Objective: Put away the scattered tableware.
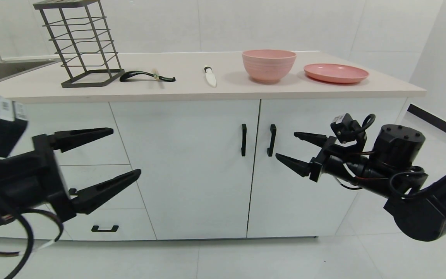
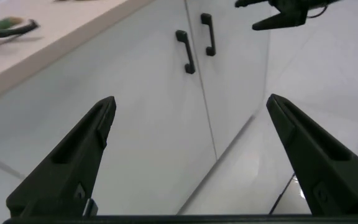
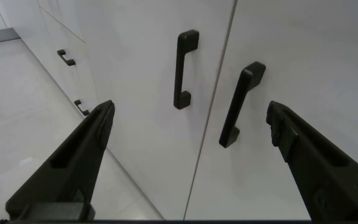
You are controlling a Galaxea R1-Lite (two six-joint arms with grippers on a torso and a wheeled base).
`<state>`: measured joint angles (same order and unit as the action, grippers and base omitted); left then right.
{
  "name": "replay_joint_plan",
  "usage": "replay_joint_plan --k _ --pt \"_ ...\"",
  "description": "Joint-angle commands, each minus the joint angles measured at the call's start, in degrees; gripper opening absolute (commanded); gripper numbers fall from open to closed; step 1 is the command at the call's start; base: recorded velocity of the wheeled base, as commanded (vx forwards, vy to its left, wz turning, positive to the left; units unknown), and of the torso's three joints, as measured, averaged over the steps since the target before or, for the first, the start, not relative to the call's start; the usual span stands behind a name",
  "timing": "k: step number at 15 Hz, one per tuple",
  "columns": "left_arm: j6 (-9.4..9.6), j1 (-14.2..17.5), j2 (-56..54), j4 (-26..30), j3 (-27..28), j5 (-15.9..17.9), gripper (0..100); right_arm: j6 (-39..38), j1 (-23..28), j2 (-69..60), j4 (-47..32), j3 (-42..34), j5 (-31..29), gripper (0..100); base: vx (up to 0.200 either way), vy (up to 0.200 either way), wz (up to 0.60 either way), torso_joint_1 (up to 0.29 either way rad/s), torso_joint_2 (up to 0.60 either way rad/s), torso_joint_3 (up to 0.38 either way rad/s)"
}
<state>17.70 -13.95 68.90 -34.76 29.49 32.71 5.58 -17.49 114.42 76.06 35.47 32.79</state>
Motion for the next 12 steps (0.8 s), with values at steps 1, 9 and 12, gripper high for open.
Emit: replay_joint_plan --k 1,9,12 --pt "0.40 -2.6 10.8 -3.0 3.0 0.9 100 0.1 0.2 1.5 0.1 0.3 0.2 100 0.000 0.000 0.00 0.000 0.00 0.000" --pt "2.95 -10.8 33.2 -18.8 9.4 9.7 100 2.8 -0.2 7.4 1.6 2.9 2.7 100 0.000 0.000 0.00 0.000 0.00 0.000" --pt "2.95 -14.8 41.8 -20.9 16.5 9.5 100 2.8 0.0 8.1 1.7 4.1 2.5 100 0.000 0.000 0.00 0.000 0.00 0.000"
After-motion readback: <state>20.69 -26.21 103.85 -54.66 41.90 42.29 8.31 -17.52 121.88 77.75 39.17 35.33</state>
